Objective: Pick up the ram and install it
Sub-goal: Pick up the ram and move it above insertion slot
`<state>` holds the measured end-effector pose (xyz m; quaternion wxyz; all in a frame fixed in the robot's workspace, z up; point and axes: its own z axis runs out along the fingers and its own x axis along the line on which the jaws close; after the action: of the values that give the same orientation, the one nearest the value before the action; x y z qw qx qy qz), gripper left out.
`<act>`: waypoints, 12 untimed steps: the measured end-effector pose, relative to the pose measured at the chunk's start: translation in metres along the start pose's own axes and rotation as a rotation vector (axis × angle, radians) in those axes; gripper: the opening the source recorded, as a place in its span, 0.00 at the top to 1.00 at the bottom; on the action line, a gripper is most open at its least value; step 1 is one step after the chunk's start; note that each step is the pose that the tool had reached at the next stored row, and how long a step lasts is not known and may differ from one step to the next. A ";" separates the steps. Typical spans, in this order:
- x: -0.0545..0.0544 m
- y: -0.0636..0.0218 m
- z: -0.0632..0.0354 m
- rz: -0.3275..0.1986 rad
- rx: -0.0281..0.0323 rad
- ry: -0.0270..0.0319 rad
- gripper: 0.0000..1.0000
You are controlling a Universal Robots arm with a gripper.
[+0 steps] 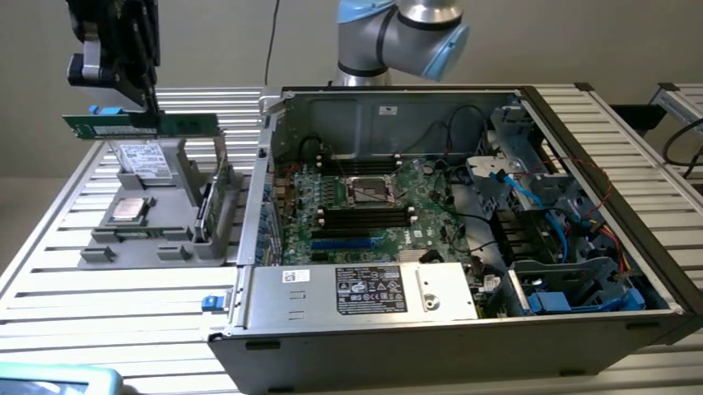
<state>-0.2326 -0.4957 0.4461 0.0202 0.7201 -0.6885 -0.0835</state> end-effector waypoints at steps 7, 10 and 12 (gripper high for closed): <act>0.003 -0.0312 -0.0048 -0.002 0.0004 -0.0111 0.86; 0.003 -0.0449 -0.0068 -0.004 -0.0001 -0.0108 0.86; 0.004 -0.0538 -0.0080 -0.006 -0.0006 -0.0105 0.86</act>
<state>-0.1781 -0.4971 0.4459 0.0165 0.7218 -0.6864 -0.0875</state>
